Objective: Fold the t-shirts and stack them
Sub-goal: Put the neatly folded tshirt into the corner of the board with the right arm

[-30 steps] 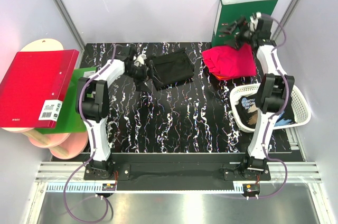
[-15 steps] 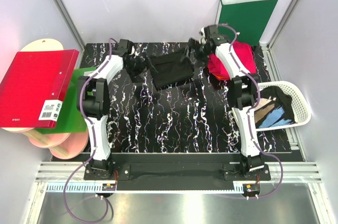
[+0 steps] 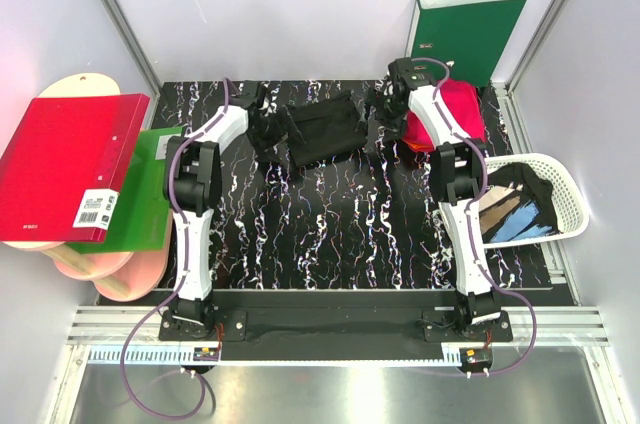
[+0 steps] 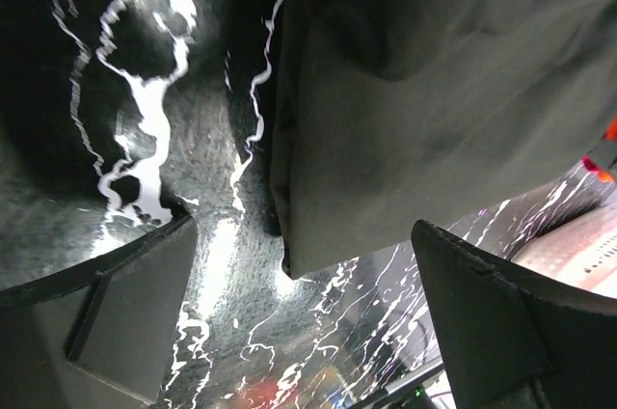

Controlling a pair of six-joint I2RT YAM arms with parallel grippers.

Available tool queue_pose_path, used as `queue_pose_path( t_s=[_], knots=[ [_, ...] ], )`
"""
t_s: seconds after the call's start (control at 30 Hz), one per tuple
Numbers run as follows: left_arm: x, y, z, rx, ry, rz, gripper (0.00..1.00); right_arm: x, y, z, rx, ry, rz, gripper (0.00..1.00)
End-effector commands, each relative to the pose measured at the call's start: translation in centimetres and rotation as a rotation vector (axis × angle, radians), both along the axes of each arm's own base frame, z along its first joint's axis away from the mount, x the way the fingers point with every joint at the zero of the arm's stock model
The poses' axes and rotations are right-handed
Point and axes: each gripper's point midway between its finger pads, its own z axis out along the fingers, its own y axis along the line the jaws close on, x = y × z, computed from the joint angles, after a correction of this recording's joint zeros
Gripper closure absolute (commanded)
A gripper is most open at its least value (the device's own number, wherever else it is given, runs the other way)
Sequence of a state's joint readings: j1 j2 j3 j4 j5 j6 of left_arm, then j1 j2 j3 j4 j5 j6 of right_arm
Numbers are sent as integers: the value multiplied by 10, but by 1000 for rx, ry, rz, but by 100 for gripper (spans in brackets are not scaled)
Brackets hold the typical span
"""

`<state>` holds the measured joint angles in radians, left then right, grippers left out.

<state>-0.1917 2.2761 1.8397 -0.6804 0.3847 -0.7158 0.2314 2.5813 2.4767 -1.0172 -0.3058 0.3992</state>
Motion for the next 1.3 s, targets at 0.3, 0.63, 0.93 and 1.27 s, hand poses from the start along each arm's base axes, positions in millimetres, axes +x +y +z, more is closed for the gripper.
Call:
queue_pose_path(
  t_s=[0.3,0.63,0.93,1.27],
  knots=[
    [11,10,43,3,-100,-10,1,15,39,-23,116,-12,22,4],
    [6,18,47,-16,-92,-27,1,34,61,-22,234,-33,-24,7],
    [14,23,67,-44,-135,-33,1,30,79,-44,274,16,-30,43],
    [12,24,89,-76,-167,-40,1,34,52,4,101,-117,-13,100]
  ],
)
